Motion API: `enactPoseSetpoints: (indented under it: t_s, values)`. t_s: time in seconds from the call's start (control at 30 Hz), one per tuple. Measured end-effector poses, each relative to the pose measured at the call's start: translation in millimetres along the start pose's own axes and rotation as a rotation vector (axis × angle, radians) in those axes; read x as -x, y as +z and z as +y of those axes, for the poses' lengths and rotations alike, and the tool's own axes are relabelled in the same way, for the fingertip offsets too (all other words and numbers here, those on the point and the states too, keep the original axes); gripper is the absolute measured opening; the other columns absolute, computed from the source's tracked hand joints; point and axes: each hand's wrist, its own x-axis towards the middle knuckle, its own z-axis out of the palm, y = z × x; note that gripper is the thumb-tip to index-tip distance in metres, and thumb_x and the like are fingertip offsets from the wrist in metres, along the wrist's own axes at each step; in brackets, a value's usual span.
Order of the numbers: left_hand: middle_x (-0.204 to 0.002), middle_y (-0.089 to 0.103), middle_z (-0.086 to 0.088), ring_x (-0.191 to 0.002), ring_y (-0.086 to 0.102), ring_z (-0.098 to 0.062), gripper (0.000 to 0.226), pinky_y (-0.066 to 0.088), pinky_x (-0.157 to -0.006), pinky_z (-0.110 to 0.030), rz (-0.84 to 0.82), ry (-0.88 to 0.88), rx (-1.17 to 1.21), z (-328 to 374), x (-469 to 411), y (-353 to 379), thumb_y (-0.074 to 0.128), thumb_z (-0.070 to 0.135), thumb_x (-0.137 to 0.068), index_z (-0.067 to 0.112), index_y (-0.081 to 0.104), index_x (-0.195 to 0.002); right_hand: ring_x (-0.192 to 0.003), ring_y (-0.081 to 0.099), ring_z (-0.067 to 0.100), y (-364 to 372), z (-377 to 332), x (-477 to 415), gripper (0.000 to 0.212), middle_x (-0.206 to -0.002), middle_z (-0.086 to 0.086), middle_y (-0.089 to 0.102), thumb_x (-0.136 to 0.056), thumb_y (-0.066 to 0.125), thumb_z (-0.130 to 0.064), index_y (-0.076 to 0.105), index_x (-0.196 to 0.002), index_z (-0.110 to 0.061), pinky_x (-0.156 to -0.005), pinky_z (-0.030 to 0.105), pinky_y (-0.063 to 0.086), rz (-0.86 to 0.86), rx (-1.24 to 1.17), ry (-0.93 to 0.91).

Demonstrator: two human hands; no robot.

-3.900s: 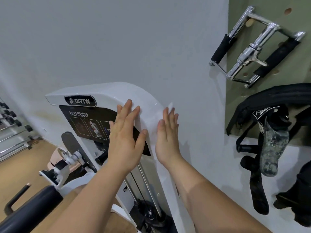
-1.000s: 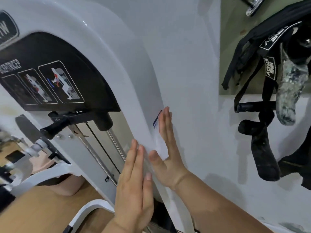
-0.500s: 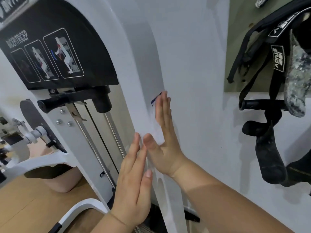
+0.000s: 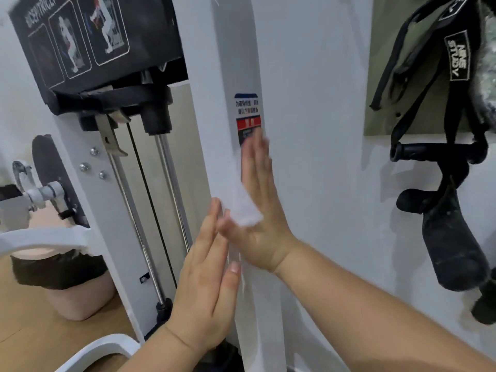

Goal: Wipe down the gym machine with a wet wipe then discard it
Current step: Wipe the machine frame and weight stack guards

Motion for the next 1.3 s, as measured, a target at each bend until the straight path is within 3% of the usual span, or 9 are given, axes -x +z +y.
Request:
enactPoseSetpoints:
  t_s: [0.13,0.23,0.37,0.47,0.63,0.73,0.87,1.07,1.3]
  values:
    - [-0.171,0.011,0.001,-0.156,0.017,-0.013,0.06,0.018,-0.124,-0.03,0.002,0.017,-0.103,-11.8,24.8,13.1,0.031,0.04,-0.107,0.015,0.024,-0.161,-0.155,-0.025,0.026,16.0,39.0,77.8,0.112,-0.168,0.003,-0.029,-0.088,0.028,-0.087,-0.018,-0.161,-0.016,-0.125,0.063,0.0,-0.107,-0.039,0.075]
    - [-0.171,0.013,0.004,-0.155,0.018,-0.008,0.062,0.016,-0.122,-0.022,0.014,0.037,-0.111,-19.7,43.4,23.9,0.037,0.028,-0.102,0.021,0.023,-0.161,-0.153,-0.03,0.014,14.1,35.5,61.5,0.118,-0.166,-0.007,-0.033,-0.082,0.027,-0.093,-0.018,-0.161,-0.018,-0.127,0.057,-0.004,-0.079,-0.116,0.144]
    - [-0.17,0.013,0.009,-0.153,0.016,-0.001,0.063,0.013,-0.121,-0.016,0.032,0.066,-0.109,-29.6,66.6,36.5,0.039,0.023,-0.1,0.025,0.024,-0.161,-0.153,-0.029,0.014,21.3,16.4,49.1,0.12,-0.168,0.002,-0.028,-0.079,0.013,-0.095,-0.013,-0.162,-0.012,-0.127,0.045,-0.014,0.004,-0.084,0.056]
    - [-0.169,0.02,0.006,-0.154,0.021,-0.01,0.057,0.018,-0.123,-0.023,0.021,0.058,-0.08,-37.2,82.8,45.0,0.038,0.024,-0.101,0.027,0.03,-0.157,-0.156,-0.024,0.021,41.3,32.3,98.7,0.111,-0.17,0.009,-0.022,-0.089,0.019,-0.085,-0.009,-0.162,-0.006,-0.127,0.05,-0.01,-0.001,-0.02,-0.002]
    - [-0.17,0.015,0.007,-0.155,0.017,-0.01,0.059,0.014,-0.123,-0.02,-0.033,0.038,-0.088,-47.1,119.4,64.3,0.037,0.026,-0.101,0.02,0.03,-0.159,-0.153,-0.027,0.01,61.9,66.3,181.0,0.114,-0.166,-0.011,-0.032,-0.084,0.031,-0.091,-0.014,-0.161,-0.018,-0.128,0.053,-0.005,-0.05,-0.156,0.235]
    - [-0.17,0.012,0.012,-0.156,0.015,-0.009,0.062,0.012,-0.122,-0.018,-0.028,0.053,-0.073,-51.8,133.4,73.6,0.037,0.025,-0.1,0.028,0.023,-0.161,-0.148,-0.032,0.0,64.5,50.3,171.1,0.117,-0.162,-0.015,-0.036,-0.072,0.018,-0.101,-0.02,-0.156,-0.029,-0.128,0.044,-0.01,-0.038,-0.193,0.338]
    - [-0.169,0.017,0.013,-0.156,0.016,-0.01,0.062,0.016,-0.123,-0.022,0.006,0.077,0.087,-56.7,142.0,77.6,0.037,0.024,-0.101,0.038,0.024,-0.159,-0.151,-0.029,0.004,73.9,28.5,154.1,0.117,-0.168,-0.006,-0.028,-0.075,0.006,-0.097,-0.013,-0.161,-0.02,-0.125,0.037,-0.017,0.067,-0.152,0.21]
    - [-0.169,0.021,0.004,-0.156,0.018,-0.018,0.056,0.019,-0.125,-0.033,-0.057,0.047,0.118,-69.8,169.4,86.4,0.037,0.024,-0.101,0.014,0.037,-0.156,-0.152,-0.028,0.007,94.5,61.2,233.0,0.1,-0.164,-0.015,-0.034,-0.086,0.011,-0.09,-0.018,-0.157,-0.026,-0.128,0.048,-0.006,-0.003,-0.094,0.311]
    - [-0.169,0.023,0.001,-0.156,0.017,-0.018,0.058,0.019,-0.125,-0.04,-0.096,0.001,0.129,-71.8,189.4,96.2,0.034,0.026,-0.102,0.01,0.033,-0.157,-0.146,-0.028,-0.011,103.2,24.2,228.1,0.127,-0.165,-0.021,-0.024,-0.06,0.018,-0.107,-0.005,-0.161,-0.034,-0.127,0.04,-0.013,0.109,-0.482,0.554]
